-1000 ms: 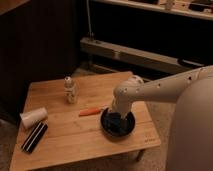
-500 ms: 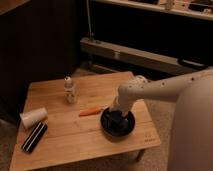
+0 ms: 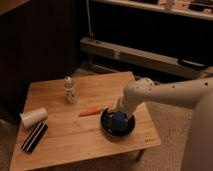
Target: Place the white sponge in the ceramic bowl
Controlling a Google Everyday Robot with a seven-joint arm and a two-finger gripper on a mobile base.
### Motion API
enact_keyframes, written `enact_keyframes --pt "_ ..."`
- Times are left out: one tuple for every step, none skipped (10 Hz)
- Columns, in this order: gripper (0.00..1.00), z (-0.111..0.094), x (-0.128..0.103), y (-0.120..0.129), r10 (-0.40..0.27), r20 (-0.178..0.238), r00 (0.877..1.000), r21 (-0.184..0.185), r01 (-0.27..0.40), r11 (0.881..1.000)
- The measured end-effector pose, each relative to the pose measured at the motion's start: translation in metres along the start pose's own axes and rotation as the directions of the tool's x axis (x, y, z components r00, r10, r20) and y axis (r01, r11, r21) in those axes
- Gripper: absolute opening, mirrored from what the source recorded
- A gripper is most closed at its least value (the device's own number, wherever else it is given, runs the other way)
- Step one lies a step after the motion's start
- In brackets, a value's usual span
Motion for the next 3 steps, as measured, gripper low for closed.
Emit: enact_keyframes --pt "0.8 -0.0056 0.0026 0.0012 -0.039 -0.015 0.999 -0.032 0.038 0.999" --pt "0.8 -0.0094 0.0038 0.0022 -0.06 -0.021 0.998 -0.052 0.059 0.997" --pt "0.8 -0.0114 0.0049 0.0055 -0.078 -0.024 0.997 -0.067 0.076 0.995"
